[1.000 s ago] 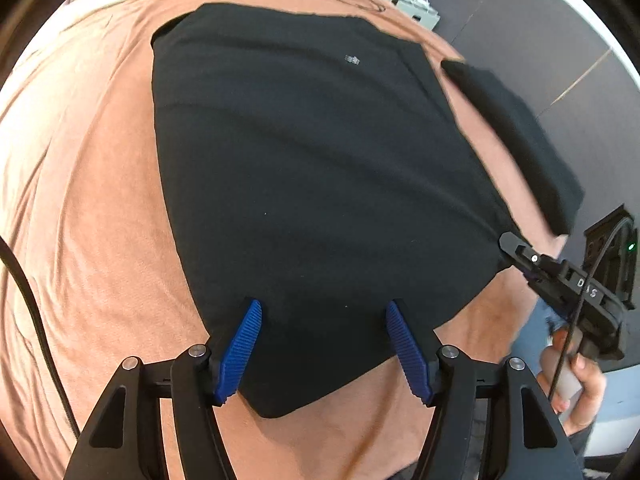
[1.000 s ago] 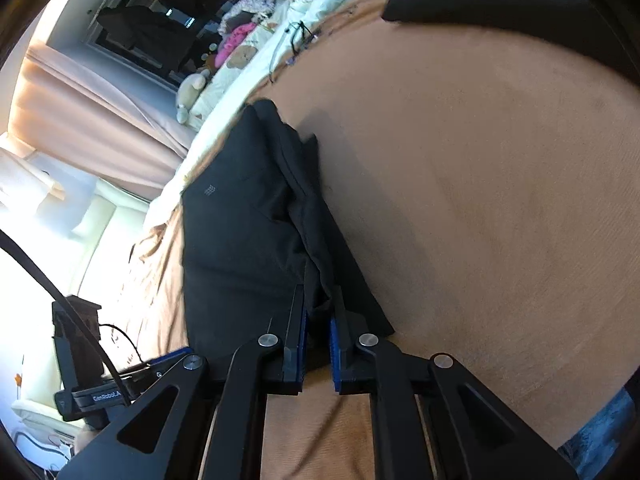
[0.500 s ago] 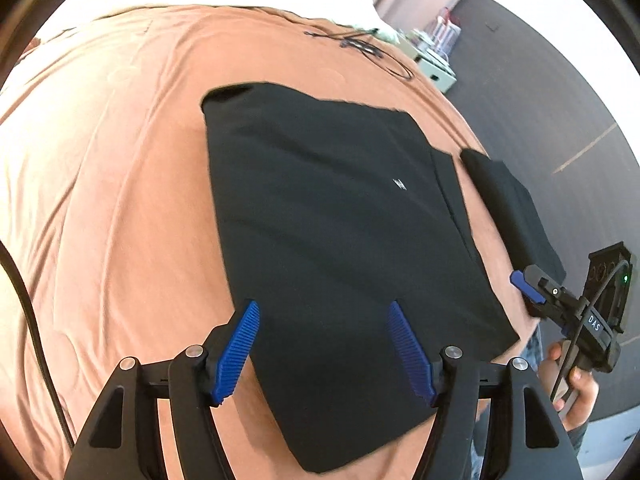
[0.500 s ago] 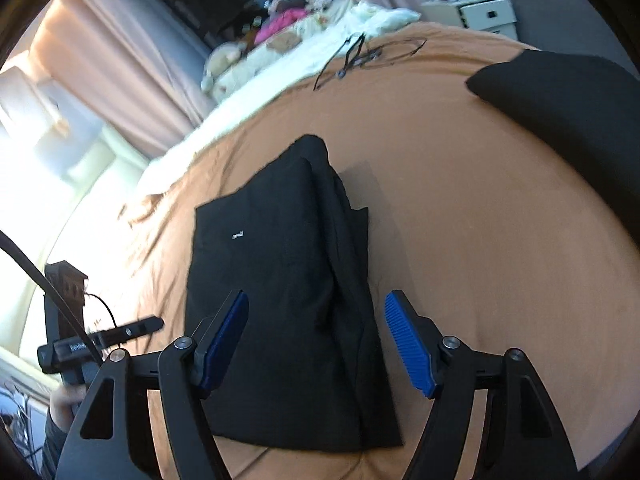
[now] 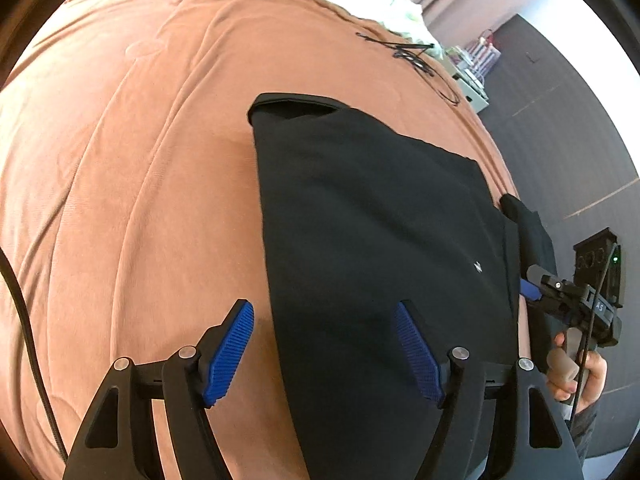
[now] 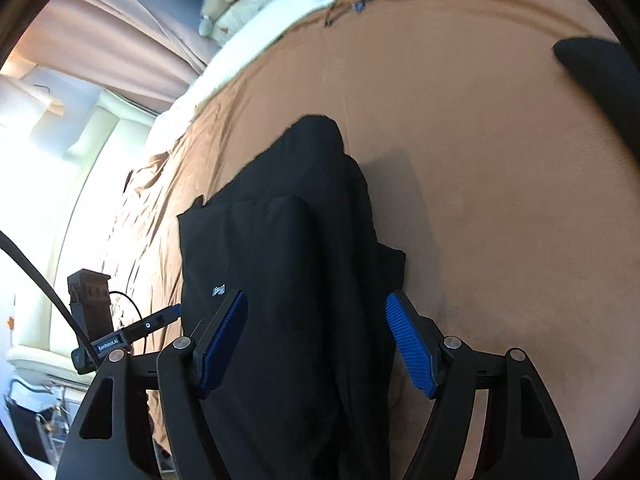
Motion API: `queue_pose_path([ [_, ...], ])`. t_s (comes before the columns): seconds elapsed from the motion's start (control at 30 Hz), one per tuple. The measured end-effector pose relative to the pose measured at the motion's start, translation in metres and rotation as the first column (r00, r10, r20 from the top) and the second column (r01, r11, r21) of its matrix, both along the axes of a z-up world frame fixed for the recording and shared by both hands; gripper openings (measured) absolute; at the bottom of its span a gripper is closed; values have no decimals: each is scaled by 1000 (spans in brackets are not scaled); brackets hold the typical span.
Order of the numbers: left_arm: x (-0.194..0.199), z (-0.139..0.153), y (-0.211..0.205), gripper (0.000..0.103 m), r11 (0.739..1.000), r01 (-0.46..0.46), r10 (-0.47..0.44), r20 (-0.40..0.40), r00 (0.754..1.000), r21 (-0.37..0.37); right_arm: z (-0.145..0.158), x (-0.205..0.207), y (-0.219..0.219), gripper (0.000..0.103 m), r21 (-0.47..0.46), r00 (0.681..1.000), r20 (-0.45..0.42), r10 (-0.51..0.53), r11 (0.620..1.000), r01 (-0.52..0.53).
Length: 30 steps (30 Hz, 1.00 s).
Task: Fold large clothes
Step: 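Grasp the opposite side of the shirt with the right gripper and fold it over, then close both grippers on the end of the folded black shirt bundle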
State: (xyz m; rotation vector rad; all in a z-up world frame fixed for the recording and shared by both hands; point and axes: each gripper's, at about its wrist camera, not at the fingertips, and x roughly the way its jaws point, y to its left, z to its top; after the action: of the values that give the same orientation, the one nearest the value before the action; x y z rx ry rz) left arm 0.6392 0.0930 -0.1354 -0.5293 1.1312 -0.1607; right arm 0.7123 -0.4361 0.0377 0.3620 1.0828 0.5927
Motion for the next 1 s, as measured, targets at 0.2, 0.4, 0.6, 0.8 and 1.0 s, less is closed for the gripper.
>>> queue_pose_path([
  [0.2,3,-9,6,74,1000,-12,12,-24,1000,-9,-31,38,-1,71,73,995,-82,53,996,-47],
  [0.4,9,-13,8,74,1000,-23,22,-32,999,-19,-38,51,-19,71,81,994,-100,49,996,-41],
  [0.6,14,-19,7,74,999,-25,24,-27,999,-42,-38,37,-28,71,106,994,-99,50,994,-40],
  [0.8,15,-33,14,74,992,-48,43,-50,998,-113,-55,50,-31,71,283,985,-148,92,958,-47],
  [1.0,15,-27,8,63,993,-38,33,-47,998,-110,-51,48,-17,65,256,983,-126,135,962,-99],
])
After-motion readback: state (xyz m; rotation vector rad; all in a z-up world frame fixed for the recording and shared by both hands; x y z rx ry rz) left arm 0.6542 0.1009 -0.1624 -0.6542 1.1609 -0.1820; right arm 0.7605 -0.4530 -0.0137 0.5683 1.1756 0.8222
